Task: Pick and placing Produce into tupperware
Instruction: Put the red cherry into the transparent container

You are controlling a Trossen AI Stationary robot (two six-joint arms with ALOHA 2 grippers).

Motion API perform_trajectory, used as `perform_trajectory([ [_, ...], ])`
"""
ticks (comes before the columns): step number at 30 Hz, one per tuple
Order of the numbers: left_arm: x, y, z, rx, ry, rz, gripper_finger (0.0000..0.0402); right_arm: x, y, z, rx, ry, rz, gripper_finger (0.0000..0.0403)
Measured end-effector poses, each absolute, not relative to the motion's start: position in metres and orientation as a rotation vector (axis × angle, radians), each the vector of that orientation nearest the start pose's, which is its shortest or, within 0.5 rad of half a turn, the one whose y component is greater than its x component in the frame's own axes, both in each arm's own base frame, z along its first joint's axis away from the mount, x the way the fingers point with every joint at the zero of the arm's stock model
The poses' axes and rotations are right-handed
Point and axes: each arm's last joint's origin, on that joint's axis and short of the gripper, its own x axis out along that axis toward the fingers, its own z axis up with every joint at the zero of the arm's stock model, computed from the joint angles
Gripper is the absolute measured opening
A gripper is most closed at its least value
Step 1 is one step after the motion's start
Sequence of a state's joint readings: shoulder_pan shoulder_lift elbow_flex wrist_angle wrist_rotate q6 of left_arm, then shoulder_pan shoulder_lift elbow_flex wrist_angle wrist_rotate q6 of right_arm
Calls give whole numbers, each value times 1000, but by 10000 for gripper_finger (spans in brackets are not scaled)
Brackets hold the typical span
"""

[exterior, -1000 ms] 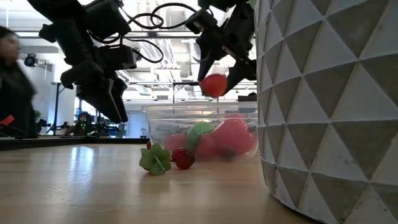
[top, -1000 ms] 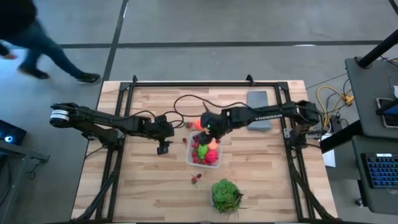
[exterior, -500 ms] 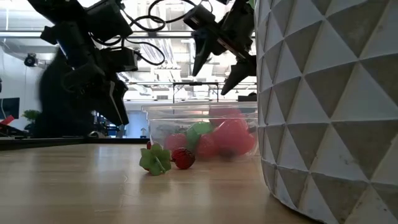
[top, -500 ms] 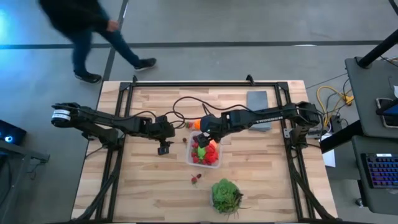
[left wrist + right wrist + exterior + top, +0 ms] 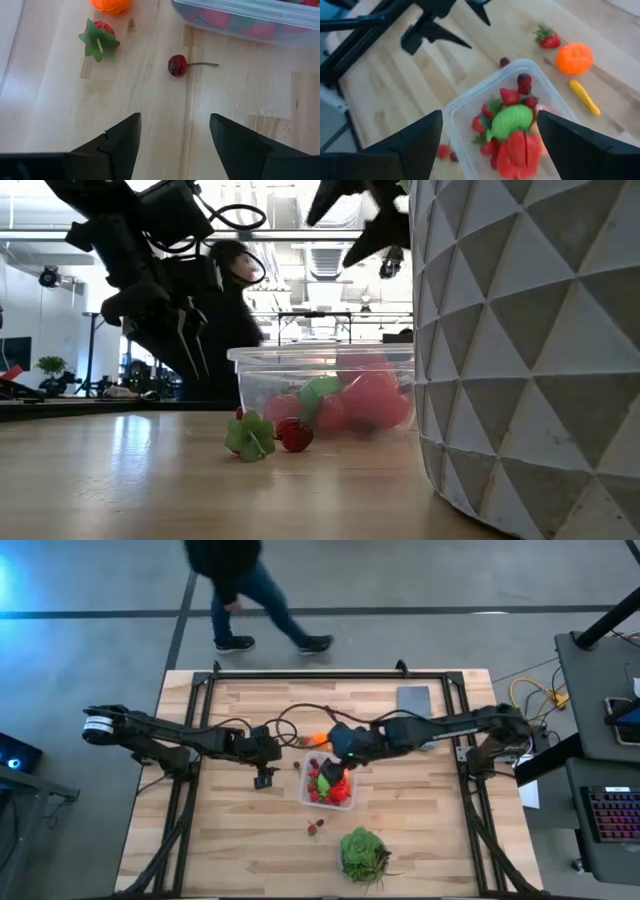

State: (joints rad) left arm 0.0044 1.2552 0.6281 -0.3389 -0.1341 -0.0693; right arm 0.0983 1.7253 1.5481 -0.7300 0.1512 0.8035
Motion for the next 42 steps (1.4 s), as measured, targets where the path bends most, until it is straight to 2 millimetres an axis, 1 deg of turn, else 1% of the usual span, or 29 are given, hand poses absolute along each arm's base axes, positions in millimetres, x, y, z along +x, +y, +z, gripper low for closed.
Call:
perform_trajectory([
  [2,228,5,181,-3,945,161,223,358,30,307,634,830,-408,316],
  [6,231,5,184,-7,896,160,223,332,19,303,631,824,-434,318],
  [11,235,5,185,-3,864,159,223,300,14,304,646,734,-341,324],
  [14,236,5,181,-2,883,158,223,277,4,300,687,709,-445,324],
  [17,240,5,174,-1,903,157,223,255,-1,295,825,683,-540,324],
  [19,243,5,171,3,900,136,223,245,2,296,810,642,-491,324],
  [22,251,4,164,65,888,70,223,236,7,302,761,544,-342,325],
  [25,258,4,156,170,883,18,223,226,7,306,750,467,-278,325],
  [28,263,4,148,250,905,-22,223,216,6,303,758,444,-270,325],
  [33,271,4,138,261,945,-33,223,207,7,292,809,456,-285,325],
  [38,278,4,137,260,937,-31,223,208,7,285,818,479,-299,325],
  [42,282,4,137,260,914,-28,223,211,7,283,804,483,-297,325],
])
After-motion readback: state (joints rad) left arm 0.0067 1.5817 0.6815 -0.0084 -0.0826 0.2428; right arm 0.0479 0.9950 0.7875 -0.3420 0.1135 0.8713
